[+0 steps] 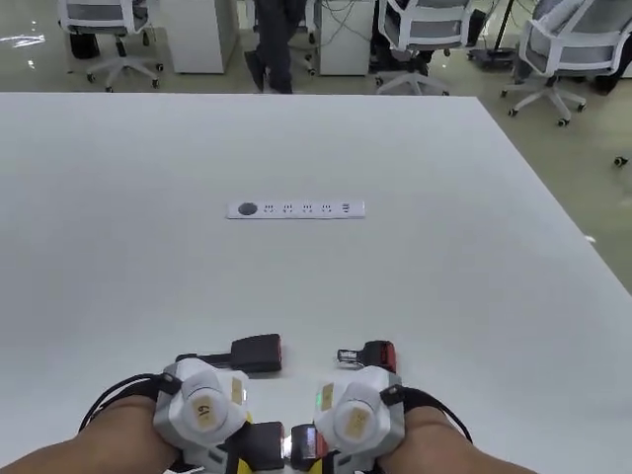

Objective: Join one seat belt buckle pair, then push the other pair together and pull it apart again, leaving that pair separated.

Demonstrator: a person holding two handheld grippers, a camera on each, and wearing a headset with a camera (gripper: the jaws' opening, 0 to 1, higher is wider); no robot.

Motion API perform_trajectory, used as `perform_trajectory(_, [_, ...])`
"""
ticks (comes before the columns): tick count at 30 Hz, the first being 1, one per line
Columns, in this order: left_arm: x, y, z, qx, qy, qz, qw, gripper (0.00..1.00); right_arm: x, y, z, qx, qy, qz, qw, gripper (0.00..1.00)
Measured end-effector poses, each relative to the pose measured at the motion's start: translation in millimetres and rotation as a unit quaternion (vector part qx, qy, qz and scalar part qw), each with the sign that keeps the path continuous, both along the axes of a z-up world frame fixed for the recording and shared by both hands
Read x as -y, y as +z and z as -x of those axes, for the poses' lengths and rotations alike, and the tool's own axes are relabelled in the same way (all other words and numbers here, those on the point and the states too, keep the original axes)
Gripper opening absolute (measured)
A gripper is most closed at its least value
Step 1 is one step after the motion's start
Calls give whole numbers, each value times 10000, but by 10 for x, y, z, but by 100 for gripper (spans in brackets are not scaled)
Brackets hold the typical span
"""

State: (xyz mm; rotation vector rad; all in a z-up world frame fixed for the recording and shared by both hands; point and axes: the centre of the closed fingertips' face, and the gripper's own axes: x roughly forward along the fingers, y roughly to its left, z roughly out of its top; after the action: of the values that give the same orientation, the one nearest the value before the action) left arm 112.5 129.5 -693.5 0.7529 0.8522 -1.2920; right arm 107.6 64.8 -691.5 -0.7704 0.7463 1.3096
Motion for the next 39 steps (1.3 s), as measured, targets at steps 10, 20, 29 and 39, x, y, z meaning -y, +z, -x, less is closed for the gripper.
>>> perform_trajectory(10, [4, -11, 4, -79, 82, -147, 9998, 34, -4, -7, -10, -57, -93, 36, 9999, 32])
perform_trajectory(20, [10, 7, 34, -69, 45, -418, 9991, 34, -6, -10, -8, -190, -250, 72, 9995, 33])
perform_trajectory(29, [-30, 38, 27, -61, 496, -385, 9980, 42, 22, 28, -40, -12, -271, 122, 9996, 42])
perform_trajectory(39, [-73, 354, 35, -100, 1368, 359, 9899, 54, 30, 437, -32, 7, -949, -820, 9921, 45])
